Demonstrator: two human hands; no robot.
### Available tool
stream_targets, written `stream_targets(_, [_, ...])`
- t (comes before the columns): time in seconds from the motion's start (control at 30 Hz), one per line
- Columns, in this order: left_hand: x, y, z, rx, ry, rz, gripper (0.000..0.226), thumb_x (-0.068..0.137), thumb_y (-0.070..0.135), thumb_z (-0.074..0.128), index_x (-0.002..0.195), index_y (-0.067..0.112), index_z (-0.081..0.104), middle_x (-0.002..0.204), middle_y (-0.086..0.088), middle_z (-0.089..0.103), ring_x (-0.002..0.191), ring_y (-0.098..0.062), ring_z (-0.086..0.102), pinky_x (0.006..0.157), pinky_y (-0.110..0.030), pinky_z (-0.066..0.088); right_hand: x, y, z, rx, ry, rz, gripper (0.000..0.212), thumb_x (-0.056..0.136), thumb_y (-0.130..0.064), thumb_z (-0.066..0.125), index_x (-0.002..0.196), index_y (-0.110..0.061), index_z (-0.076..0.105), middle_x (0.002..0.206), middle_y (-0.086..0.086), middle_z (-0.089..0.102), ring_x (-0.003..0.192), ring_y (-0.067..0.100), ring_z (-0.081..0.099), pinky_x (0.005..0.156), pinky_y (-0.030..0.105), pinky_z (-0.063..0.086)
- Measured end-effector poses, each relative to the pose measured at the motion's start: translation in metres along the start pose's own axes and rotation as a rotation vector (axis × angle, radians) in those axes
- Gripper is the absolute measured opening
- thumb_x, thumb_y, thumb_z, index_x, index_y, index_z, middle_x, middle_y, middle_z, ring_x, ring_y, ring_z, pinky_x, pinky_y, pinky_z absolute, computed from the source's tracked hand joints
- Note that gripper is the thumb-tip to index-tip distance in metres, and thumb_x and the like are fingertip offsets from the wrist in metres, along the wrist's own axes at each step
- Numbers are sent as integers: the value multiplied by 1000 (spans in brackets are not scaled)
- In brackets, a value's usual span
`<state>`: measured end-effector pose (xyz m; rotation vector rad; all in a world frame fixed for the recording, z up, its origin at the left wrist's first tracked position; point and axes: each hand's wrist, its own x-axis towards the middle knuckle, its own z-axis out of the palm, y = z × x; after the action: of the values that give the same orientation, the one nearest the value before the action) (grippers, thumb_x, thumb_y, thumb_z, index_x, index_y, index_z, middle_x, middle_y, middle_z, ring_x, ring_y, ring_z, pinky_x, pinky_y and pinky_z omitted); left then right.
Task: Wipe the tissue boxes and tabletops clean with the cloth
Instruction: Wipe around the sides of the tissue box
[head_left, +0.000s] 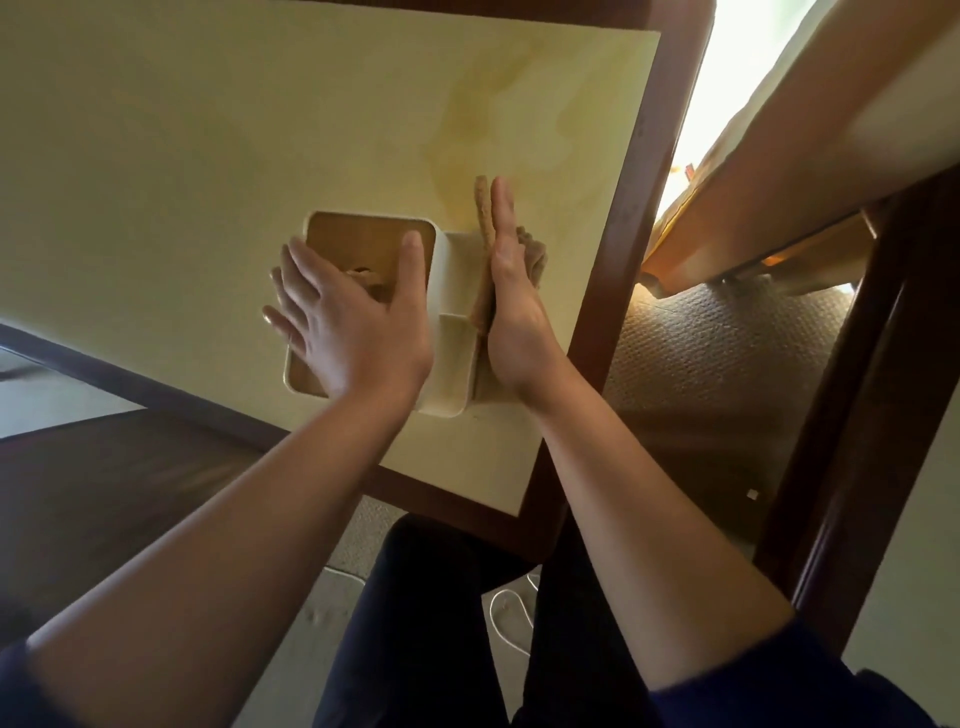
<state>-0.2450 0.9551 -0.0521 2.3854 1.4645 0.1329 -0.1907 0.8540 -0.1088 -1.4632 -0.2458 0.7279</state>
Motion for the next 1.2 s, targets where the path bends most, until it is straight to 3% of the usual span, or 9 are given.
stream_targets(0.13, [16, -23, -15, 73, -81, 394, 102, 94, 75, 42, 163, 5, 14, 170, -12, 20, 159, -28, 13, 130, -47, -1, -24, 3, -7, 4, -89, -3, 59, 113, -39, 13, 169, -26, -1, 177, -8, -4, 161, 4, -7, 133, 46, -5])
stream_targets(0.23, [34, -37, -27, 177, -252, 741, 103, 95, 74, 39, 164, 3, 11, 171, -14, 17, 160, -27, 11, 130, -50, -1, -53, 11, -3, 138, -220, 68, 54, 114, -44, 15, 166, -44, -1, 173, -23, -8, 156, -9, -7, 132, 52, -5])
stream_targets(0.33, [39, -49, -36, 268, -359, 978, 106, 93, 77, 39, 164, 2, 11, 172, -15, 15, 160, -28, 9, 130, -53, 0, -85, 22, 14, 190, -266, 112, 56, 109, -55, 22, 160, -60, 0, 175, -19, -9, 163, 13, -10, 129, 63, -2])
stream_targets(0.4, [40, -54, -39, 286, -377, 1063, 106, 93, 76, 41, 163, 0, 15, 171, -17, 18, 160, -31, 11, 129, -57, 4, -100, 28, 25, 138, -232, 50, 59, 110, -46, 23, 160, -58, -5, 176, -13, -13, 163, 18, -13, 129, 64, -2])
stream_targets(0.63, [43, -56, -38, 290, -367, 1099, 107, 92, 72, 47, 162, -3, 18, 170, -19, 20, 159, -34, 15, 128, -60, 8, -46, 17, 32, 195, -176, 95, 52, 110, -57, 18, 158, -63, 0, 176, -16, -7, 163, 13, -9, 131, 61, 3])
stream_targets(0.77, [42, -55, -39, 271, -374, 1104, 106, 92, 72, 47, 161, -3, 18, 170, -19, 21, 159, -34, 14, 127, -61, 9, 8, 7, 29, 36, -152, 5, 61, 113, -36, 16, 168, -19, -2, 177, 6, -5, 164, 19, -8, 132, 56, 1])
stream_targets(0.83, [42, -56, -39, 269, -367, 1110, 106, 93, 72, 46, 161, -3, 19, 169, -19, 21, 159, -34, 14, 127, -61, 10, 21, 3, 29, -33, -130, 17, 61, 112, -32, 18, 168, -11, 3, 177, 9, -3, 164, 20, -7, 132, 53, 1])
stream_targets(1.0, [43, -58, -38, 260, -358, 1105, 106, 92, 72, 46, 161, -3, 19, 169, -19, 22, 159, -33, 15, 127, -60, 9, -12, 10, 27, -81, -118, -40, 57, 115, -28, 19, 169, -18, 6, 177, 2, -8, 162, 15, -16, 131, 56, -4])
stream_targets(1.2, [44, -59, -37, 266, -350, 1114, 106, 92, 72, 48, 161, -4, 19, 170, -18, 21, 159, -33, 14, 128, -60, 8, -93, 28, 31, 106, -193, 21, 57, 114, -30, 19, 162, -51, -1, 176, -13, -12, 163, 16, -14, 129, 63, -1])
